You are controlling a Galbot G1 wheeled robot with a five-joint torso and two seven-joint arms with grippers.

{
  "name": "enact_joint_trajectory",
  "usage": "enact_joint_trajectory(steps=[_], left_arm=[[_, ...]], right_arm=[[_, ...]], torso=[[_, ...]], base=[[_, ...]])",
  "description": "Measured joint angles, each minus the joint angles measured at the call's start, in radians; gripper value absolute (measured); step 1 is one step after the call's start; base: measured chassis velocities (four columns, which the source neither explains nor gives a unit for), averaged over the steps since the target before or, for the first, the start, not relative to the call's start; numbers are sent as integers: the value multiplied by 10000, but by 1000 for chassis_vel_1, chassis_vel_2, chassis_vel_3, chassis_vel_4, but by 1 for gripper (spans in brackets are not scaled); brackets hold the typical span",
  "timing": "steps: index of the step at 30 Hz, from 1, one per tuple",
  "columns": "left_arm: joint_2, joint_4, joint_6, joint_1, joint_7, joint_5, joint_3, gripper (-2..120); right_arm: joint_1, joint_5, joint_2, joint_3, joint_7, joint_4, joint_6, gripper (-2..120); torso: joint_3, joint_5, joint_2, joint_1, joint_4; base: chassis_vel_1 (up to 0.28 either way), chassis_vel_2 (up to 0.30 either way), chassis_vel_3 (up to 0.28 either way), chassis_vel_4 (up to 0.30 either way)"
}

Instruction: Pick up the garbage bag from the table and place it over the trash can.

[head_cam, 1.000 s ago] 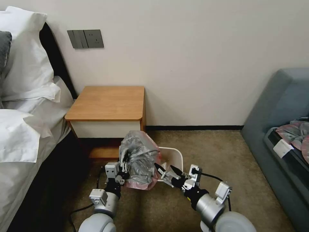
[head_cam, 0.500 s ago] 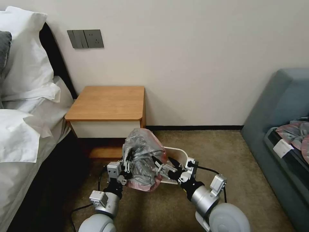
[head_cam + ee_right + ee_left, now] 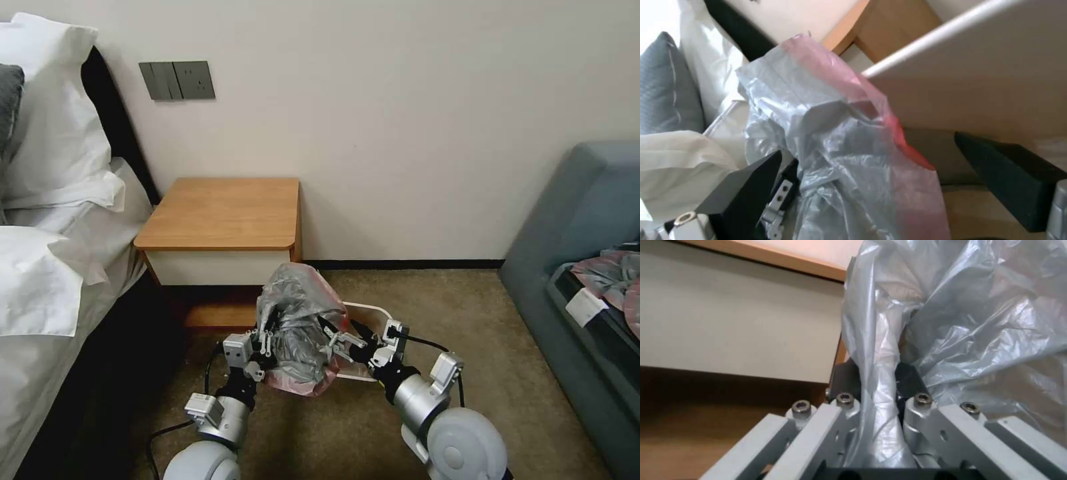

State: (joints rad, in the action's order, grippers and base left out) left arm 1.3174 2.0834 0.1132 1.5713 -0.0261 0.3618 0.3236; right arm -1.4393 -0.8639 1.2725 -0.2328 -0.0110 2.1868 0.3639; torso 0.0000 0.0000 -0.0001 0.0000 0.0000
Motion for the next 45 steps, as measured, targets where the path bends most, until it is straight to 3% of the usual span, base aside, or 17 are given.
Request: enact_joint_trajectory(steps=[8, 11, 16, 19, 24, 28, 45], left_arm=[[19, 10, -286, 5, 0, 676, -3, 6], [74, 7, -487, -23, -83, 927, -27, 6], [110, 6, -613, -33, -132, 1163, -43, 6], [114, 14, -709, -37, -190, 1302, -41, 6], [93, 37, -749, -26, -212, 1368, 17, 6], [96, 45, -790, -30, -224, 1387, 38, 6], [101, 38, -1046, -119, -458, 1642, 58, 6]], right_arm=[[49, 102, 67, 10, 269, -179, -29, 77], [67, 198, 116, -26, 378, -256, -86, 61], [82, 245, 148, -59, 481, -353, -119, 49], [91, 247, 173, -59, 644, -424, -134, 32], [138, 248, 201, 1, 737, -506, -151, 19], [200, 318, 238, 21, 744, -521, -213, 0], [-285, 18, -377, -844, 662, 1010, -231, 0]], torso=[[0, 0, 0, 0, 0], [0, 0, 0, 0, 0], [0, 1, 0, 0, 0], [0, 1, 0, 0, 0], [0, 1, 0, 0, 0], [0, 1, 0, 0, 1], [0, 0, 0, 0, 0]], base=[[0, 0, 0, 0], [0, 0, 0, 0], [0, 0, 0, 0], [0, 0, 0, 0], [0, 0, 0, 0], [0, 0, 0, 0], [0, 0, 0, 0]])
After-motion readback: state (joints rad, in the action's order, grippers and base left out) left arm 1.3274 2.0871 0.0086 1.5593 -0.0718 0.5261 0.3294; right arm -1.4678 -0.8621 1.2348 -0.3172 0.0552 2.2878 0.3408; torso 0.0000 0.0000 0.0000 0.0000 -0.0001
